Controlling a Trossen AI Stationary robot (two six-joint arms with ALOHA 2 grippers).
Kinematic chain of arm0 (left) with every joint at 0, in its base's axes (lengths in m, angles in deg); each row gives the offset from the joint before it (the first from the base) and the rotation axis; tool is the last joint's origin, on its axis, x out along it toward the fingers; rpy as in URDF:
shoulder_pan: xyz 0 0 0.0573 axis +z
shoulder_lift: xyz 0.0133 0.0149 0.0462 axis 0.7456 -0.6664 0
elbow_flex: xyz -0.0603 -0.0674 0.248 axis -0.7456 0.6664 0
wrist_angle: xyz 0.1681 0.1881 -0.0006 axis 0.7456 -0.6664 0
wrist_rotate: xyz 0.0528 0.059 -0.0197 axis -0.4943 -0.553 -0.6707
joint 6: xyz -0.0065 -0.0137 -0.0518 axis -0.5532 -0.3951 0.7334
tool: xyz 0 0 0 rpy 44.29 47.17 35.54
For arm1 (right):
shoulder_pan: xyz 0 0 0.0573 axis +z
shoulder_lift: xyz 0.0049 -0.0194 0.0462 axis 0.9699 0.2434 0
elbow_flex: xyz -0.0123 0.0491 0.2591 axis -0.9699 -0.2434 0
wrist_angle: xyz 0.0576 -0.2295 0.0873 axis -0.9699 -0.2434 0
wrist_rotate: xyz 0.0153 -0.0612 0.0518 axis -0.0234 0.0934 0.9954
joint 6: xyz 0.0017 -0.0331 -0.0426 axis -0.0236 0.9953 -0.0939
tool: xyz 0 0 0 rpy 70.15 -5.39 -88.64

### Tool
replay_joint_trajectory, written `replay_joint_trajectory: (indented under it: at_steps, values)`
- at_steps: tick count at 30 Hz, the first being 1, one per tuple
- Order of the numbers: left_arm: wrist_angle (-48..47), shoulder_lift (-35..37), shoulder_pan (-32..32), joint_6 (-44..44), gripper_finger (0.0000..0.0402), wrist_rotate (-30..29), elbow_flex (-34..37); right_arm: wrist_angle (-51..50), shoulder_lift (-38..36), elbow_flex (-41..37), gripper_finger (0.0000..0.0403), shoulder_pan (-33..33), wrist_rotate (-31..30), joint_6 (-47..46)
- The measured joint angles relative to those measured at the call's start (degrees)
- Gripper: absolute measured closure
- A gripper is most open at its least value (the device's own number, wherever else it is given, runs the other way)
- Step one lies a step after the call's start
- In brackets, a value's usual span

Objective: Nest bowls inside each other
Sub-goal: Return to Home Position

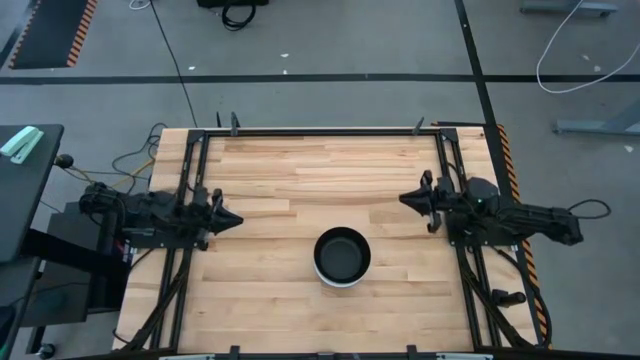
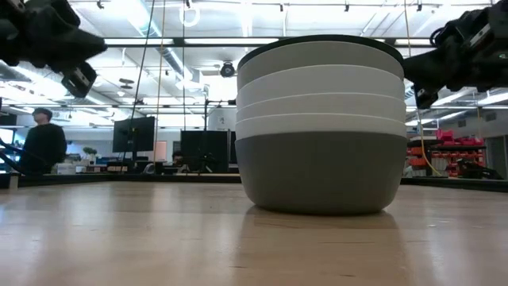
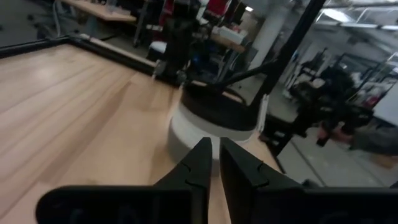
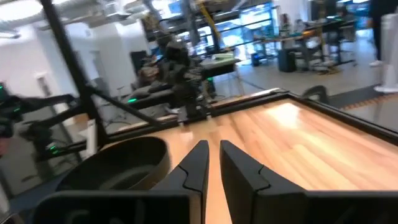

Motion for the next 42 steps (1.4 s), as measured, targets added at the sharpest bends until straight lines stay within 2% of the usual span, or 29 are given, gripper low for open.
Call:
replay_joint_trajectory:
  at_steps: [7,16,24,33,38,42]
  values:
    - [-1.7,0.0,0.0,0.0,0.0367,-0.4,0.0,-0.9,0.0,0.0,0.0354,-3.5,-3.5,-4.6]
    - [9.6,0.0,0.0,-4.2,0.0372,5.0,0.0,-0.9,0.0,0.0,0.0354,-5.8,-3.5,-4.6]
    - [14.4,0.0,0.0,-5.3,0.0361,5.2,0.0,-0.9,0.0,0.0,0.0354,-5.9,-3.5,-4.6]
    - [18.0,-0.1,0.0,-7.8,0.0372,5.3,0.0,-0.8,0.0,0.0,0.0354,-5.9,-3.5,-4.6]
    - [28.8,-0.1,0.0,-8.0,0.0372,6.9,6.7,-0.8,0.0,0.0,0.0354,-5.9,-3.5,-4.7]
    - [30.4,-0.3,0.0,-8.2,0.0365,7.4,7.3,-0.8,0.0,0.0,0.0354,-5.9,-3.5,-5.7]
